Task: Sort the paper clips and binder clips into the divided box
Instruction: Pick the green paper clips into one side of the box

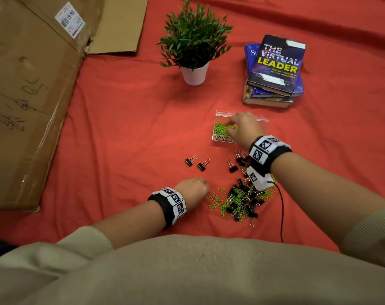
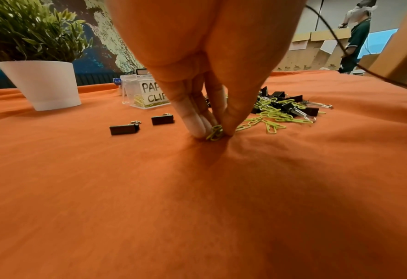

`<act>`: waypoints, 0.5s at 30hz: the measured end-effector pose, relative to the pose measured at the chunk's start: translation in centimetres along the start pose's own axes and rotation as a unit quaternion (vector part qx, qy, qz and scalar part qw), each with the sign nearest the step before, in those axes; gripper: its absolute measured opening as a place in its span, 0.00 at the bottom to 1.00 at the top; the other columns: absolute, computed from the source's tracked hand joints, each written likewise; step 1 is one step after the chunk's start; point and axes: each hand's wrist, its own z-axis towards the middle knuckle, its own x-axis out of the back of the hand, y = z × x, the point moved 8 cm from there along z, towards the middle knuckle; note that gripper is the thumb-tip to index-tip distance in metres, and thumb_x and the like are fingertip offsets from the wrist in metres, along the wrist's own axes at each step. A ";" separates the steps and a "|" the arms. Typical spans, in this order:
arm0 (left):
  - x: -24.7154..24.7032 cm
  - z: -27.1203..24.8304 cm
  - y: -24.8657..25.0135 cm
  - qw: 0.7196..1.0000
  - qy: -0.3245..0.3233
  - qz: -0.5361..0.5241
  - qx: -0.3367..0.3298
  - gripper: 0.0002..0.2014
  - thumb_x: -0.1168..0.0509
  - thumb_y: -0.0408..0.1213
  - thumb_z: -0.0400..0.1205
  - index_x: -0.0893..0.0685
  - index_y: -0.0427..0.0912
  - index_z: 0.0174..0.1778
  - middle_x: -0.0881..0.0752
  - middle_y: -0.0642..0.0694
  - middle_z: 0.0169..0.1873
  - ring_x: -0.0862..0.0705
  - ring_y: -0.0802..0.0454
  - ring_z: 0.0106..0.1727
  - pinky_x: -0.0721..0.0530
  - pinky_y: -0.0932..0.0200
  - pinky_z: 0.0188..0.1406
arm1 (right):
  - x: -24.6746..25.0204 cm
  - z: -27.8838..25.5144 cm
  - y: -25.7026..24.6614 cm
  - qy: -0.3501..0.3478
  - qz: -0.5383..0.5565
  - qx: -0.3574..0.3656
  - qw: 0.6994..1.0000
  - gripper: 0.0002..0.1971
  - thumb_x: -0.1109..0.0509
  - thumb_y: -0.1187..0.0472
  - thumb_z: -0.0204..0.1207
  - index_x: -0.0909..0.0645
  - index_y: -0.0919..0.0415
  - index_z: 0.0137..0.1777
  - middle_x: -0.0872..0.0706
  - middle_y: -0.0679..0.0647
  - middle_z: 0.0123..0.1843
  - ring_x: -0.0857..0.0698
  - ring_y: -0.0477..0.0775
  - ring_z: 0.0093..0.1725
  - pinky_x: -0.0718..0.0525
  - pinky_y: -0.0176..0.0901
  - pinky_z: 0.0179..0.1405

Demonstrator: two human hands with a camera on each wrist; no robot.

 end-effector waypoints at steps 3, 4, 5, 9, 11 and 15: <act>0.2 0.1 0.4 1.000 0.004 0.012 0.001 0.11 0.47 0.28 0.83 0.24 0.32 0.59 0.20 0.35 0.57 0.19 0.36 0.60 0.20 0.43 0.51 | -2.9 -4.5 -1.5 -0.097 -0.003 0.032 0.995 0.08 0.34 0.63 0.75 0.14 0.60 0.50 0.11 0.56 0.50 0.14 0.55 0.51 0.18 0.42 0.55; 0.2 0.1 0.5 1.000 0.004 0.021 0.000 0.11 0.47 0.28 0.83 0.25 0.33 0.60 0.20 0.35 0.58 0.19 0.36 0.60 0.20 0.43 0.52 | -4.9 -6.1 -1.6 -0.156 -0.028 0.037 0.987 0.09 0.34 0.62 0.74 0.14 0.59 0.50 0.11 0.56 0.50 0.13 0.56 0.50 0.16 0.44 0.54; 0.3 0.1 0.7 1.000 0.004 0.029 -0.001 0.12 0.47 0.28 0.84 0.25 0.33 0.61 0.20 0.35 0.58 0.19 0.36 0.61 0.20 0.43 0.52 | -6.8 -7.8 -1.6 -0.211 -0.065 0.042 0.974 0.10 0.35 0.60 0.74 0.15 0.59 0.51 0.11 0.57 0.51 0.13 0.58 0.51 0.15 0.47 0.54; 0.0 0.3 1.1 0.998 0.008 0.054 -0.004 0.13 0.50 0.28 0.85 0.27 0.33 0.63 0.21 0.35 0.61 0.20 0.37 0.63 0.20 0.43 0.54 | -10.9 -12.2 -2.1 -0.277 -0.154 0.081 0.945 0.18 0.31 0.52 0.72 0.22 0.64 0.57 0.19 0.61 0.56 0.18 0.62 0.58 0.18 0.51 0.55; -0.2 0.3 1.0 0.999 0.010 0.045 -0.005 0.13 0.50 0.29 0.85 0.27 0.33 0.63 0.22 0.35 0.61 0.21 0.37 0.63 0.21 0.43 0.56 | -11.8 -13.2 -2.9 -0.259 -0.161 0.108 0.946 0.23 0.28 0.50 0.71 0.24 0.65 0.60 0.20 0.61 0.58 0.20 0.63 0.59 0.22 0.52 0.59; -0.3 0.4 -0.3 0.999 0.010 -0.021 0.026 0.10 0.44 0.31 0.82 0.24 0.35 0.58 0.20 0.36 0.58 0.18 0.36 0.60 0.21 0.44 0.55 | -13.0 -14.3 -3.5 -0.243 -0.165 0.135 0.946 0.25 0.28 0.53 0.73 0.27 0.68 0.64 0.24 0.63 0.61 0.24 0.65 0.63 0.25 0.56 0.64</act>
